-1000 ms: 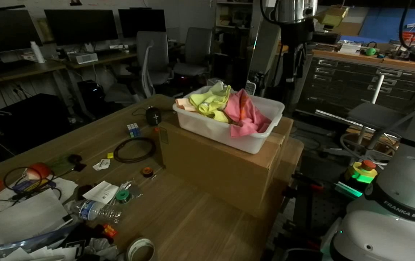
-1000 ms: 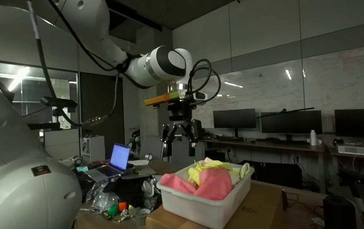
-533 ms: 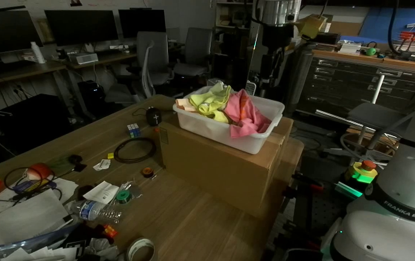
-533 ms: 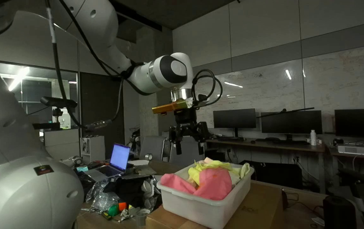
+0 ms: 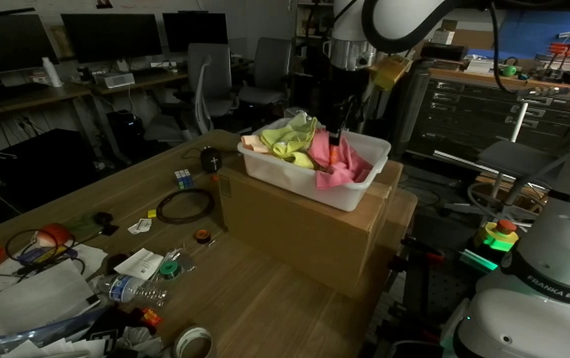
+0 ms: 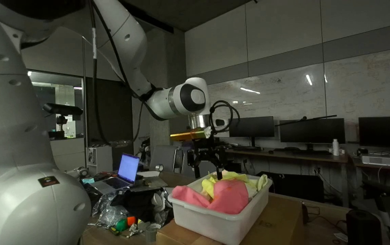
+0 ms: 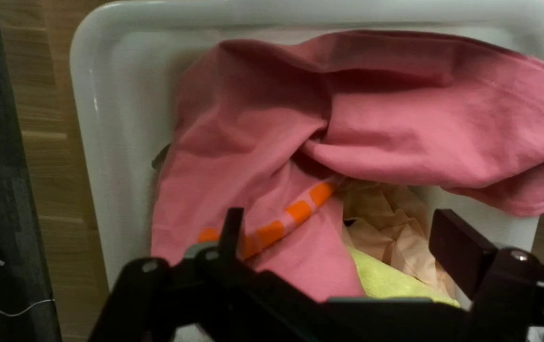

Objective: Take the t-shirts and towels out of the white storage bin and place them on the table

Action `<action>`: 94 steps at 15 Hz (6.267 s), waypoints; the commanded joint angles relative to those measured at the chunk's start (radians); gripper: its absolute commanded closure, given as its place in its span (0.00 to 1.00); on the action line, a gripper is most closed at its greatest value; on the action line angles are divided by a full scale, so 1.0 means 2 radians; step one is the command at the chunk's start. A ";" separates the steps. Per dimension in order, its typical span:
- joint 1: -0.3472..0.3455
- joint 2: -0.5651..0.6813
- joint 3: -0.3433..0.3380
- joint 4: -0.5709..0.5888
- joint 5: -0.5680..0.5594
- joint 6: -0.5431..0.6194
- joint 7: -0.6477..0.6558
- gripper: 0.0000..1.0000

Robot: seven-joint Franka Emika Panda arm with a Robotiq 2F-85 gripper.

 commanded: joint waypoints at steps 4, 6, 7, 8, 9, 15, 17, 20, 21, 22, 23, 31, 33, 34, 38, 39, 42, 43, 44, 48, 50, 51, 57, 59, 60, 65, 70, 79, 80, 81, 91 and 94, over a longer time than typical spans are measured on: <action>-0.015 0.073 0.000 0.013 -0.026 0.074 0.083 0.00; -0.020 0.089 -0.004 0.016 -0.032 0.095 0.108 0.00; -0.023 0.095 -0.006 0.017 -0.037 0.107 0.119 0.00; -0.026 0.101 -0.007 0.018 -0.044 0.118 0.131 0.00; -0.028 0.106 -0.009 0.018 -0.053 0.129 0.146 0.00; -0.029 0.127 -0.013 0.019 -0.103 0.147 0.208 0.00; -0.027 0.127 -0.013 0.019 -0.105 0.144 0.212 0.26; -0.026 0.125 -0.014 0.023 -0.098 0.137 0.209 0.49; -0.026 0.124 -0.014 0.023 -0.095 0.136 0.205 0.58; -0.025 0.123 -0.013 0.023 -0.095 0.133 0.204 0.65; -0.025 0.122 -0.013 0.024 -0.094 0.132 0.205 0.72; -0.024 0.088 -0.012 0.030 -0.083 0.044 0.197 0.97; -0.024 0.068 -0.009 0.032 -0.083 -0.001 0.191 0.97; -0.024 0.053 -0.008 0.032 -0.086 -0.022 0.191 0.97; -0.025 -0.014 0.005 0.028 -0.097 -0.071 0.197 0.97; -0.025 -0.032 0.009 0.030 -0.097 -0.082 0.195 0.97; -0.026 -0.079 0.026 0.039 -0.097 -0.105 0.197 0.97; -0.026 -0.093 0.030 0.042 -0.097 -0.106 0.197 0.97; -0.027 -0.108 0.034 0.047 -0.094 -0.108 0.196 0.97; -0.029 -0.165 0.042 0.059 -0.079 -0.099 0.199 0.97; -0.032 -0.185 0.049 0.062 -0.080 -0.094 0.205 0.97; -0.033 -0.192 0.050 0.065 -0.079 -0.094 0.204 0.97; -0.021 -0.196 0.088 0.070 -0.085 -0.104 0.191 0.97; -0.012 -0.187 0.110 0.074 -0.086 -0.108 0.191 0.97; -0.005 -0.184 0.121 0.077 -0.085 -0.110 0.190 0.97; 0.040 -0.162 0.167 0.090 -0.078 -0.119 0.176 0.97; 0.104 -0.106 0.167 0.127 -0.009 -0.126 0.119 0.97; 0.157 -0.011 0.134 0.193 0.138 -0.189 -0.028 0.97; 0.156 -0.002 0.134 0.201 0.140 -0.215 -0.036 0.65; 0.157 0.002 0.134 0.206 0.136 -0.234 -0.049 0.63; 0.117 -0.014 0.123 0.174 -0.005 -0.237 -0.014 0.00; 0.085 -0.016 0.092 0.155 -0.049 -0.196 0.008 0.00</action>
